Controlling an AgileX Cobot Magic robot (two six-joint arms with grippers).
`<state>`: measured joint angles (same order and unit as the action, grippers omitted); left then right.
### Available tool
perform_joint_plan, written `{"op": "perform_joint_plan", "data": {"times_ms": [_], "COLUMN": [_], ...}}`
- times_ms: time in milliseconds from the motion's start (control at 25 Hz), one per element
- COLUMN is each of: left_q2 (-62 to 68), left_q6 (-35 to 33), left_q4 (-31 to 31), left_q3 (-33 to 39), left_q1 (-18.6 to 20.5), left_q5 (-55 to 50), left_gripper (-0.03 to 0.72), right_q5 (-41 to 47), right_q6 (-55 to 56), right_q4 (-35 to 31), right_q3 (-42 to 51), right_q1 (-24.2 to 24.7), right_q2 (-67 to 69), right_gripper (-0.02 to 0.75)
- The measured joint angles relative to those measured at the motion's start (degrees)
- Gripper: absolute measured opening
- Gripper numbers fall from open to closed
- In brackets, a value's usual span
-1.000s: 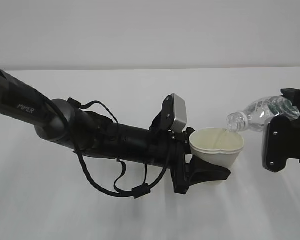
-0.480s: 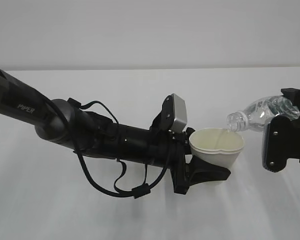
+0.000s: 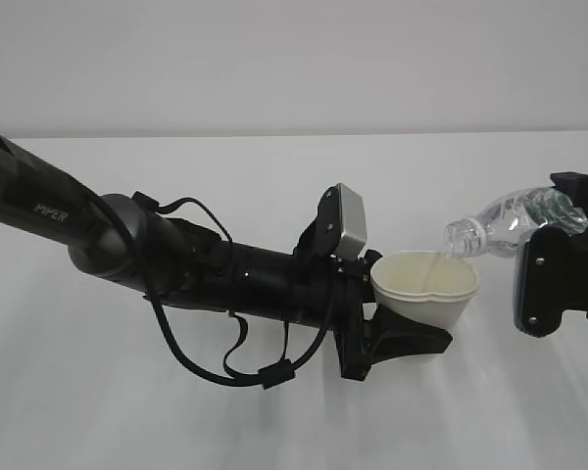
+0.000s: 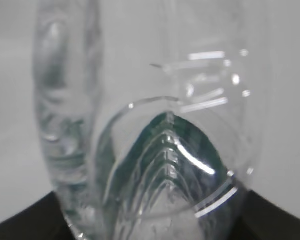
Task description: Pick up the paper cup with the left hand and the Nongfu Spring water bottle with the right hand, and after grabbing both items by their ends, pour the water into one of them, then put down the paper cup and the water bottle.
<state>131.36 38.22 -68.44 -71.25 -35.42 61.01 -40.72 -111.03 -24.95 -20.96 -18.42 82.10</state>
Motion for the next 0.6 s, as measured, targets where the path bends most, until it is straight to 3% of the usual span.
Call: {"op": "perform_joint_plan", "data": {"times_ms": [600], "left_q2": [0.0], "left_q6": [0.0], "left_q4": [-0.12], "left_q3": [0.0], "left_q1": [0.0], "left_q5": [0.0], "left_gripper": [0.427], "right_q5": [-0.1], "right_q6": [-0.91], "right_q4": [0.1], "right_q3": [0.0], "right_q1": [0.0], "right_q2": [0.0], "right_gripper": [0.419]}}
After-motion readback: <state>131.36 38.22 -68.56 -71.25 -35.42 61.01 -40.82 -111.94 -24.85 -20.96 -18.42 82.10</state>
